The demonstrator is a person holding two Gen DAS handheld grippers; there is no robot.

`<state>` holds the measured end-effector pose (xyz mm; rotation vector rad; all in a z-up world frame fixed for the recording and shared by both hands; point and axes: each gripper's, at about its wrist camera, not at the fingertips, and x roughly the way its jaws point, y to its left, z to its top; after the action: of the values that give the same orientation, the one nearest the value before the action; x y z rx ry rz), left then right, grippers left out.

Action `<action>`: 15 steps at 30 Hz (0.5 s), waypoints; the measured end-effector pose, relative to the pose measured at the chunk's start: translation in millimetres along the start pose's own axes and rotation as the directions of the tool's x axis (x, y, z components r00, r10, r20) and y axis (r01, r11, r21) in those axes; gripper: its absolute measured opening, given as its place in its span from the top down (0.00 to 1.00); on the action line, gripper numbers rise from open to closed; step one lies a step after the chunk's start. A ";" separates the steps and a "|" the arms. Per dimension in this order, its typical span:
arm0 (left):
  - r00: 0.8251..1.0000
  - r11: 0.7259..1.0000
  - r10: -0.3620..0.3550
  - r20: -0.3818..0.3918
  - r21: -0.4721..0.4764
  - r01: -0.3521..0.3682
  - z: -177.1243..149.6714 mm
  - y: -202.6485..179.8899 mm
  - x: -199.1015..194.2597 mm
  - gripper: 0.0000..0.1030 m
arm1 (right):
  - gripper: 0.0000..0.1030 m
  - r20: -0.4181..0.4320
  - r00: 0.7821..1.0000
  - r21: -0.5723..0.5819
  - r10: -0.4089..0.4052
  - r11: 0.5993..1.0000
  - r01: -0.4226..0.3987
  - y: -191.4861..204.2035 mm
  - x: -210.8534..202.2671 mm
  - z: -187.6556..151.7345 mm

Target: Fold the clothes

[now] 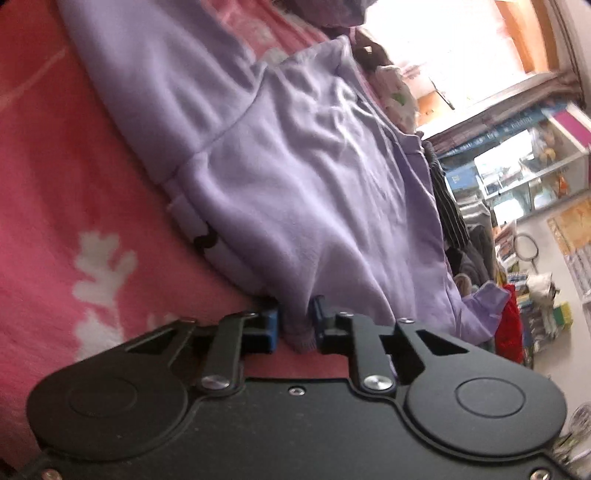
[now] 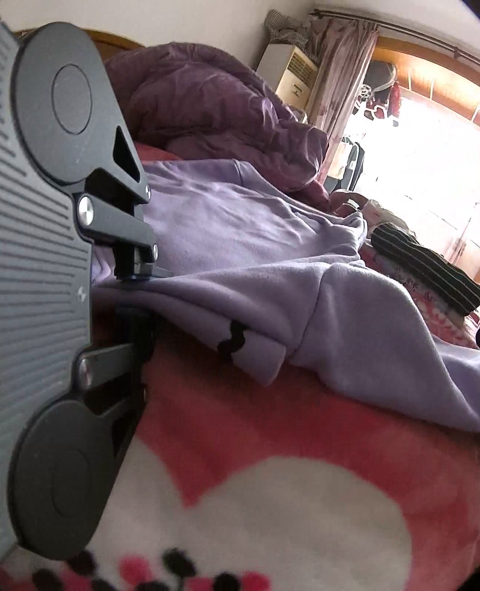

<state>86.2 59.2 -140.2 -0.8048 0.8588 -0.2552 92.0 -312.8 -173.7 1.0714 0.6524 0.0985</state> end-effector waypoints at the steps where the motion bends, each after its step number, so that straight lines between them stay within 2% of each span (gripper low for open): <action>1: 1.000 1.000 0.000 0.008 0.021 0.000 -1.4 -1.6 -4.8 0.90 | 0.87 -0.002 1.000 0.005 0.007 1.000 -0.007 -0.2 -2.0 -1.4; 6: 0.999 0.998 -0.003 0.054 0.056 0.000 -7.9 -0.1 -26.4 0.92 | 0.87 -0.024 0.999 0.002 0.036 0.999 -0.036 -0.8 -14.0 -13.9; 15: 0.996 0.995 0.016 0.087 0.097 -0.024 -24.5 5.4 -55.5 0.93 | 0.88 -0.075 0.996 -0.047 0.046 0.998 -0.050 2.1 -39.2 -42.7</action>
<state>31.3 77.9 -121.7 -0.7102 0.7672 -0.2419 37.7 -293.3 -167.7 1.0398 0.6879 0.1960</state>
